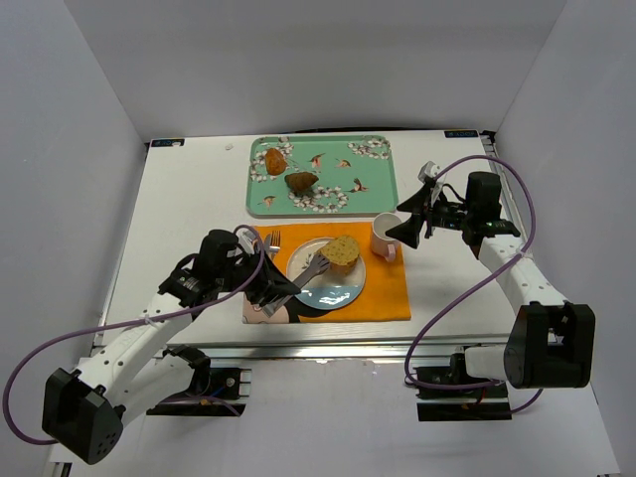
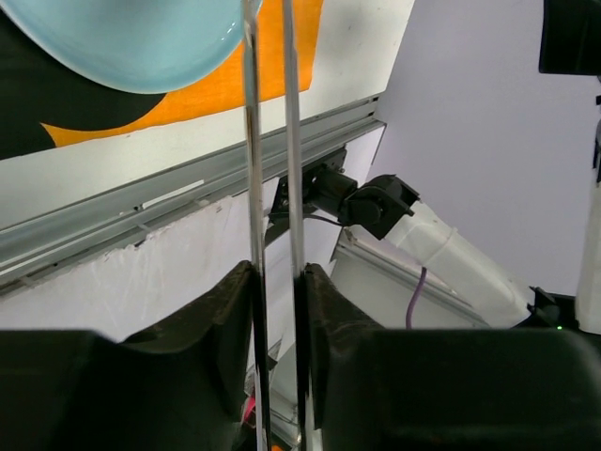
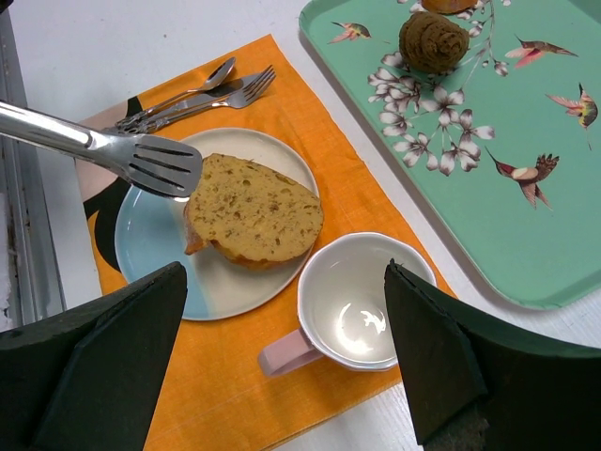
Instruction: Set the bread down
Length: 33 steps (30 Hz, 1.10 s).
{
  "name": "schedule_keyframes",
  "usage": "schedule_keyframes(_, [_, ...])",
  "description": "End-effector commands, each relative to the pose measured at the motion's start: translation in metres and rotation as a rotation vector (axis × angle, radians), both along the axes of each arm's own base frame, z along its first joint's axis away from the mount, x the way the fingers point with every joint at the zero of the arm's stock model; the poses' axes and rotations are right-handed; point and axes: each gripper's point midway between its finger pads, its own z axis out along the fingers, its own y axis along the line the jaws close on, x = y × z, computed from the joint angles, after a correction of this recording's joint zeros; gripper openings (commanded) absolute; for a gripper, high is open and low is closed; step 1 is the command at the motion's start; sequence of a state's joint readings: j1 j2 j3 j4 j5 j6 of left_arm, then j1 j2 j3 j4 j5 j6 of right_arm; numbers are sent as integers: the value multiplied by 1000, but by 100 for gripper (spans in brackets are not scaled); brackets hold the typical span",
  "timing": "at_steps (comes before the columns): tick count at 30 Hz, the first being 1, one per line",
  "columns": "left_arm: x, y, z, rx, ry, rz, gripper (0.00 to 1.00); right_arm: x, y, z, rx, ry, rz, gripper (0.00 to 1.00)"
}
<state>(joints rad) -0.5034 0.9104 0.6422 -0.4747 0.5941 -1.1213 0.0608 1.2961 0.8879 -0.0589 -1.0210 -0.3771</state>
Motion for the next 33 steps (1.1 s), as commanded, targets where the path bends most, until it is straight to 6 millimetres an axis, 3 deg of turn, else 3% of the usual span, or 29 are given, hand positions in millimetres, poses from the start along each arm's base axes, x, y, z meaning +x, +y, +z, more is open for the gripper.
schedule_keyframes(1, [-1,-2,17,-19,-53,-21,39,2,1,12,8,-39,20,89])
schedule_keyframes(8, [-3,0,23,-16,-63,-27,45,1,1,10,8,-34,20,89])
schedule_keyframes(20, [-2,0,33,-38,-82,-13,46,0,1,10,10,-34,22,89])
schedule_keyframes(26, [-9,3,37,-41,-82,-16,40,-1,1,9,10,-36,24,89])
schedule_keyframes(33, [-31,16,41,-30,-49,-4,34,-1,1,10,13,-37,26,89])
